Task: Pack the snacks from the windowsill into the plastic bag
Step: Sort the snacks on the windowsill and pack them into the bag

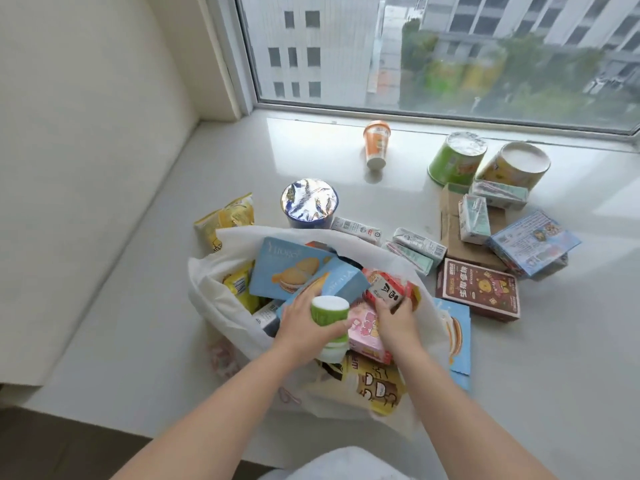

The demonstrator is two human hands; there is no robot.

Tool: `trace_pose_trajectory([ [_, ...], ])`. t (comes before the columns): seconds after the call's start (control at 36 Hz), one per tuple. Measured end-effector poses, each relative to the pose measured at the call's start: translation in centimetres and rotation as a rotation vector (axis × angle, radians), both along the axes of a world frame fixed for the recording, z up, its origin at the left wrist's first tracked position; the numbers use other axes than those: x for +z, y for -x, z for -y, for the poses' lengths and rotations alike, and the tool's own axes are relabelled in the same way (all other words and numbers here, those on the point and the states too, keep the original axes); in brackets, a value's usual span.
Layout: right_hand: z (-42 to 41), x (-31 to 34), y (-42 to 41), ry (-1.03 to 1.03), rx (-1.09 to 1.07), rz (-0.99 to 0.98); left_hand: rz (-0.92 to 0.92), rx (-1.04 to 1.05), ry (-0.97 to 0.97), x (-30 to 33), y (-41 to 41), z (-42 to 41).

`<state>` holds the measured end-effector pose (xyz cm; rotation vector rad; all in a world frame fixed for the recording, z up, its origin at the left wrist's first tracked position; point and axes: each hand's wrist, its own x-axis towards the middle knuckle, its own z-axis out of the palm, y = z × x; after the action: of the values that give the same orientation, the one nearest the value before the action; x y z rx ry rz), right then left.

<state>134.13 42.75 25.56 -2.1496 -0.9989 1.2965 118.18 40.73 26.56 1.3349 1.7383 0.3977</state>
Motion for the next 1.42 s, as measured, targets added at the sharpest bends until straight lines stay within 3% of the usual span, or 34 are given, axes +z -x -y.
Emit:
trace_pose_trajectory([
  [0.08,0.1,-0.5,0.4,0.075,0.115,0.069,-0.045,-0.043,-0.021,-0.4,-0.3,-0.8],
  [0.17,0.8,-0.6,0.8,0.111,0.244,0.179,-0.203,-0.119,-0.095,-0.2,-1.2,-1.7],
  [0.42,2.4,-0.3,-0.7,0.137,0.595,0.406,-0.424,-0.105,-0.161,-1.3,-4.1,-2.4],
  [0.58,3.9,1.3,-2.8,-0.026,0.539,0.557,-0.525,-0.295,-0.101,-2.1,-5.3,-1.6],
  [0.69,3.5,1.8,-5.8,-0.173,0.445,0.488,-0.589,-0.343,-0.064,-1.4,-5.6,-1.4],
  [0.86,1.4,1.6,-9.5,-0.263,0.231,0.395,-0.5,-0.329,-0.36,1.2,-10.0,-4.0],
  [0.97,-1.0,1.0,-11.7,-0.194,0.263,0.359,-0.456,-0.256,-0.439,2.1,-12.2,-8.6],
  [1.11,-4.4,-0.9,-13.8,0.017,0.521,0.35,-0.467,-0.171,-0.295,1.4,-12.1,-15.7],
  [1.28,-8.7,-3.6,-14.2,0.036,0.607,0.413,-0.628,-0.432,-0.136,-1.1,-11.7,-20.6],
  [1.42,-11.7,-6.0,-13.1,-0.077,0.747,0.627,-0.677,-0.569,0.055,-4.4,-10.9,-23.0],
])
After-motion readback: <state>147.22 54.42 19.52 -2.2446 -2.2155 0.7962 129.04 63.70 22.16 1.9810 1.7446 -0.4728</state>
